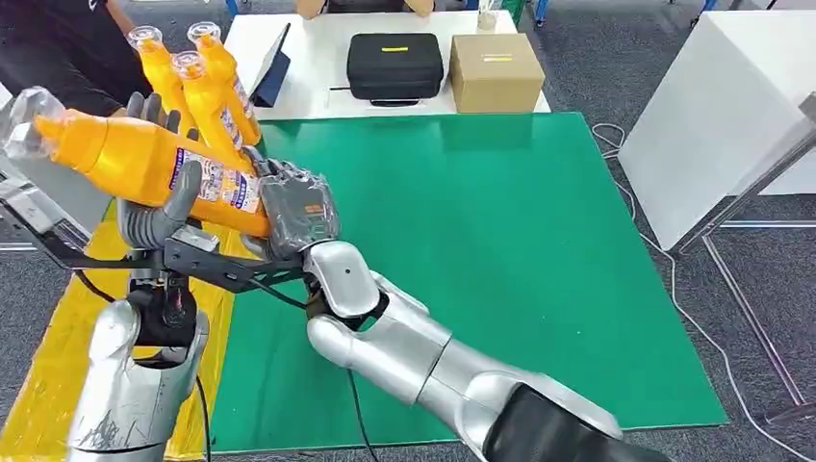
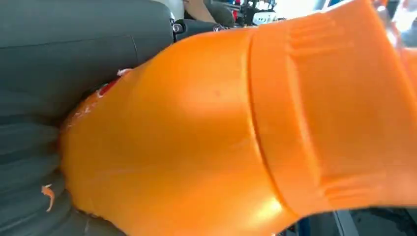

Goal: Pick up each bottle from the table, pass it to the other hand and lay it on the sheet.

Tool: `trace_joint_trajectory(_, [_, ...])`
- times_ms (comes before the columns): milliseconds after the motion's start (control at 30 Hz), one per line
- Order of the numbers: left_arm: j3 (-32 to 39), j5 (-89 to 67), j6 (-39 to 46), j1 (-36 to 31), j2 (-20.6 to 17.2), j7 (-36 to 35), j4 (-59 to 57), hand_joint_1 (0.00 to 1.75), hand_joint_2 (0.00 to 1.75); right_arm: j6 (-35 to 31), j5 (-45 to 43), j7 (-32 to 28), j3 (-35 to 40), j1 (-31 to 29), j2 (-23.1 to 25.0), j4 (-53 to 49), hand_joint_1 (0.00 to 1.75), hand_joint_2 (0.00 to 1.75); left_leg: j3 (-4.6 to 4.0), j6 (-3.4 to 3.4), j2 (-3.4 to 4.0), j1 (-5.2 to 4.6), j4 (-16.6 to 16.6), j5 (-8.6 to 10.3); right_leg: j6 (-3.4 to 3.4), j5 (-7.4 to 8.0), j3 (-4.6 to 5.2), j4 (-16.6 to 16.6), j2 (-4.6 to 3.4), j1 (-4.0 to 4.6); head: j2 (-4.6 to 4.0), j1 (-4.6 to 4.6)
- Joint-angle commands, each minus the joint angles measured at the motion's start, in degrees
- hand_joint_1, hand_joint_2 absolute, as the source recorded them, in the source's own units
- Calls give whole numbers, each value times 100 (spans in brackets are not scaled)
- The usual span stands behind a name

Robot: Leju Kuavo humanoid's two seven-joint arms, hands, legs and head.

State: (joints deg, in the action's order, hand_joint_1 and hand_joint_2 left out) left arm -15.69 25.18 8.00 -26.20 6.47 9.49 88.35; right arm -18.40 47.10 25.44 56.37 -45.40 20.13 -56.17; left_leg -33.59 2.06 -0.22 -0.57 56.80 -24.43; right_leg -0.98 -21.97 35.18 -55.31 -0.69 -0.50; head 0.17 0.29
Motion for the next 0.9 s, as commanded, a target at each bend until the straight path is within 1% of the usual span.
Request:
trace_joint_trajectory(33, [-92,-6,-39,-645,13,-151,-450,0,175,486,-62,-178,1267,108,-13,164,175,175,26,-19,-16,9,-1,-12,6,-16,-33,4,23,9,0,0])
trace_joint_trajectory(67, [-37,62,-63,-618,12,-145,-428,31,175,520,-64,-200,1248,118,-13,194,175,175,19,-15,-15,10,-3,-7,5,-11,-27,7,20,10,0,2])
trace_joint_trajectory(100, [-18,81,-91,-589,1,-110,-398,175,175,542,-74,-205,1215,126,-13,222,175,175,31,-20,-17,11,-4,-12,7,-17,-38,6,25,11,2,0])
trace_joint_trajectory(233, [-9,91,-103,-552,-1,-101,-365,175,175,521,-61,-250,1132,136,-13,290,175,175,16,-13,-13,9,-4,-5,4,-8,-22,7,19,9,0,-2])
trace_joint_trajectory(367, [-30,93,-111,-549,4,-94,-365,175,175,551,-62,-261,1049,148,-13,328,175,175,35,-21,-19,13,-1,-15,6,-20,-45,6,29,13,0,0])
trace_joint_trajectory(433, [-48,109,-140,-538,-3,-76,-385,175,175,563,-49,-289,957,150,-13,417,175,175,13,-12,-15,8,-3,-4,3,-8,-21,7,20,8,0,0])
trace_joint_trajectory(467, [-53,118,-151,-534,-3,-63,-399,175,175,558,-20,-305,925,149,-13,462,175,175,27,-18,-20,11,-3,-10,5,-15,-37,8,27,11,0,0])
trace_joint_trajectory(500, [-59,129,-162,-533,-3,-50,-410,175,175,567,-14,-322,882,154,-13,506,175,175,16,-13,-20,8,-4,-4,4,-10,-25,7,25,8,0,0])
trace_joint_trajectory(600, [-64,143,-170,-528,-17,-34,-405,175,175,564,17,-363,794,170,-13,564,175,175,27,-19,-27,11,-4,-9,6,-17,-39,9,35,11,0,0])
trace_joint_trajectory(633, [-64,143,-170,-528,-17,-34,-405,175,175,564,17,-363,794,170,-13,564,175,175,17,-14,-20,9,-4,-5,5,-10,-26,8,26,9,0,0])
trace_joint_trajectory(667, [-64,143,-170,-528,-17,-34,-405,175,175,564,17,-363,794,170,-13,564,175,175,33,-21,-25,13,-4,-12,7,-19,-44,9,33,13,0,0])
trace_joint_trajectory(700, [-54,148,-169,-521,-25,-29,-385,175,175,579,23,-363,772,168,-13,572,175,175,14,-12,-17,8,-3,-4,4,-8,-21,7,22,8,0,0])
trace_joint_trajectory(733, [-50,153,-168,-515,-32,-26,-373,175,175,589,31,-351,708,181,-13,575,175,175,29,-20,-25,13,-3,-11,7,-18,-41,9,33,13,0,0])
trace_joint_trajectory(767, [-36,162,-163,-507,-42,-21,-364,175,175,572,59,-345,655,175,-13,603,175,175,15,-13,-20,9,-3,-5,5,-10,-23,7,25,9,0,-2])
trace_joint_trajectory(800, [-18,170,-157,-495,-61,-16,-351,175,175,569,85,-343,546,182,-13,672,175,175,30,-20,-26,12,-2,-11,7,-18,-40,7,34,12,0,0])
trace_joint_trajectory(833, [2,176,-155,-464,-76,-9,-337,175,175,551,154,-373,436,187,-13,754,175,175,20,-16,-22,11,-3,-6,5,-12,-29,7,29,11,0,-2])
trace_joint_trajectory(867, [36,194,-166,-415,-83,17,-306,175,175,550,319,-472,223,258,-13,802,175,175,31,-21,-26,12,-2,-11,7,-18,-41,7,34,13,0,0])
trace_joint_trajectory(900, [63,198,-194,-340,-90,42,-272,175,175,563,503,-578,-42,369,-32,809,175,175,24,-16,-21,9,-5,-7,5,-13,-32,8,27,9,0,0])
